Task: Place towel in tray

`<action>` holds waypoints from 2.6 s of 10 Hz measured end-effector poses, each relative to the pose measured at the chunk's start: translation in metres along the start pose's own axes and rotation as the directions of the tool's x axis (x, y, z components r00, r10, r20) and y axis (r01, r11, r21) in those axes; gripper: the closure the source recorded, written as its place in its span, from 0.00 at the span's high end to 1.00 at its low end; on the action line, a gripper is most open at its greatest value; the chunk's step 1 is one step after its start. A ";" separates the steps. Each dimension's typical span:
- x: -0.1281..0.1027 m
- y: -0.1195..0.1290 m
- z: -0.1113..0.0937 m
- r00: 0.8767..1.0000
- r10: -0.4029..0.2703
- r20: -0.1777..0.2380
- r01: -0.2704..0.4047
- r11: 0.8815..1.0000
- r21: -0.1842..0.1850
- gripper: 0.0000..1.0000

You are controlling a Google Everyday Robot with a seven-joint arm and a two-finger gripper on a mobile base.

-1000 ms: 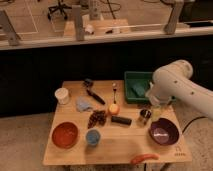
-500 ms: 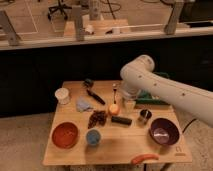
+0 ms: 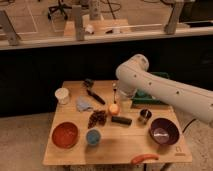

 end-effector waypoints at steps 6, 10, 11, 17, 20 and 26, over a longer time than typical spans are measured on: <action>-0.021 -0.058 0.035 0.997 0.037 0.061 -0.035 0.998 -0.044 0.80; -0.065 -0.104 0.071 0.994 0.028 0.107 -0.025 0.999 -0.034 0.80; -0.071 -0.109 0.075 0.992 0.025 0.121 -0.022 0.999 -0.028 0.80; -0.074 -0.114 0.080 0.989 0.028 0.146 -0.024 0.999 -0.029 0.80; -0.084 -0.114 0.090 0.984 0.022 0.179 -0.018 1.000 -0.023 0.80; -0.138 -0.115 0.108 0.973 -0.034 0.229 0.032 0.999 0.013 0.80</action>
